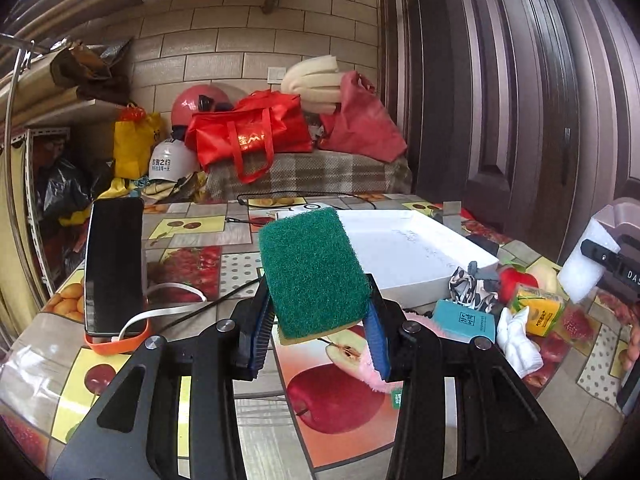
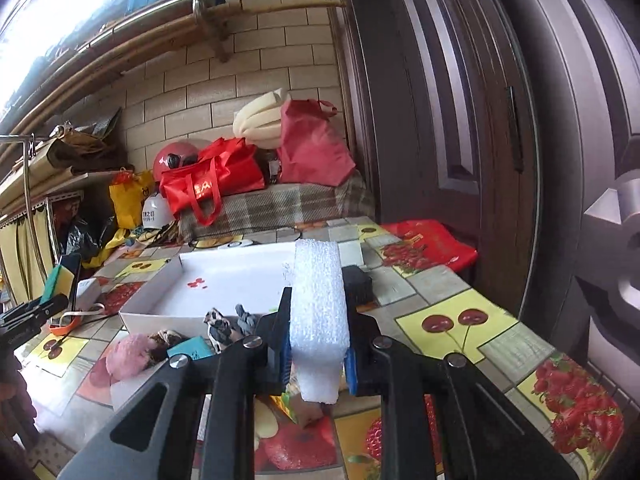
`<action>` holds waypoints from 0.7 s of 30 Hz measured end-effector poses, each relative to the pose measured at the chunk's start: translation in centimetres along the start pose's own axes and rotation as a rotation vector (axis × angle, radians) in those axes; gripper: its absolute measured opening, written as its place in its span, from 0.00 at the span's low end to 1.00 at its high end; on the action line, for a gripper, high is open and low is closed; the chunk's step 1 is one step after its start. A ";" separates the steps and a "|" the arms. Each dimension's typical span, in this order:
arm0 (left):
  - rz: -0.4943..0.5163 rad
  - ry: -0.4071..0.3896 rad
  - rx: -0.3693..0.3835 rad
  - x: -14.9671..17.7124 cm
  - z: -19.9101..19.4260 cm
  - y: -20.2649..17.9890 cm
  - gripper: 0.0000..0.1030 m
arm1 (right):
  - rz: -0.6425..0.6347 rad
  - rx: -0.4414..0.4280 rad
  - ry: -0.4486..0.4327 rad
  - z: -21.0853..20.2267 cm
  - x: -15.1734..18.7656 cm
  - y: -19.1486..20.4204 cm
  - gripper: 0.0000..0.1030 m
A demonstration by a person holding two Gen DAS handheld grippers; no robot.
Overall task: Organize soft objects
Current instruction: 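Drop the sponge into the white box with left tool while right tool places foam block inside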
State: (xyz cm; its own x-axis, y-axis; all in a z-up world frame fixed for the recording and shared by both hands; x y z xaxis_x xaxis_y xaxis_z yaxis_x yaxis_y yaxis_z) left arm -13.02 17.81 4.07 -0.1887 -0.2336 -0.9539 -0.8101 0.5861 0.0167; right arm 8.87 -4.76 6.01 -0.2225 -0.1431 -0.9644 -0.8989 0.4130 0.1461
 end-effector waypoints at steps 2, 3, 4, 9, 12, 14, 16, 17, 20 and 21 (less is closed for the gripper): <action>0.003 0.012 -0.004 0.0 0.7 -0.5 0.39 | -0.005 -0.006 -0.037 0.0 -0.3 0.5 0.19; -0.002 0.009 -0.004 -0.1 1.0 -0.6 0.39 | -0.022 -0.004 -0.033 0.2 -0.2 0.9 0.19; -0.004 0.002 -0.009 -0.3 1.4 -0.6 0.39 | -0.037 -0.011 -0.023 0.6 -0.2 1.3 0.19; 0.003 -0.024 -0.027 -1.1 3.0 -1.2 0.39 | -0.070 -0.033 -0.020 2.3 -0.6 2.7 0.19; 0.015 -0.035 -0.036 -1.5 4.1 -1.7 0.39 | -0.068 -0.019 -0.043 3.2 -1.0 2.6 0.19; 0.018 -0.043 -0.040 -1.8 4.7 -2.0 0.39 | -0.087 -0.007 -0.059 4.0 -1.1 2.8 0.19; 0.019 -0.048 -0.053 -2.1 5.3 -2.2 0.40 | -0.076 -0.021 -0.021 5.5 -0.8 2.8 0.19; 0.019 -0.053 -0.057 -2.3 5.6 -2.4 0.40 | -0.061 -0.026 -0.004 6.2 -0.6 2.7 0.19; 0.014 -0.058 -0.066 -2.7 6.5 -2.7 0.40 | -0.043 -0.023 -0.001 7.4 -0.8 2.5 0.19; 0.011 -0.056 -0.069 -2.9 7.0 -2.7 0.40 | -0.053 -0.020 -0.007 7.7 -0.9 2.6 0.19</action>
State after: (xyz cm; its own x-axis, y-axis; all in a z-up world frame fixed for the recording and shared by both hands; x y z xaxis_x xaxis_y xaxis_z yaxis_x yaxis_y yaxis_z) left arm -6.39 22.29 4.70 -0.1674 -0.1825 -0.9689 -0.8448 0.5332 0.0456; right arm 9.66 3.38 5.60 -0.1713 -0.1578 -0.9725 -0.9167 0.3871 0.0987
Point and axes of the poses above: each gripper's, at about its wrist camera, not at the fingertips, and z roughly the way its jaws point, y to its left, x to its underside, the point moved 6 cm from there along z, roughly the way its jaws point, and after that the axes turned 15 degrees about -x, right-handed, at the moved point
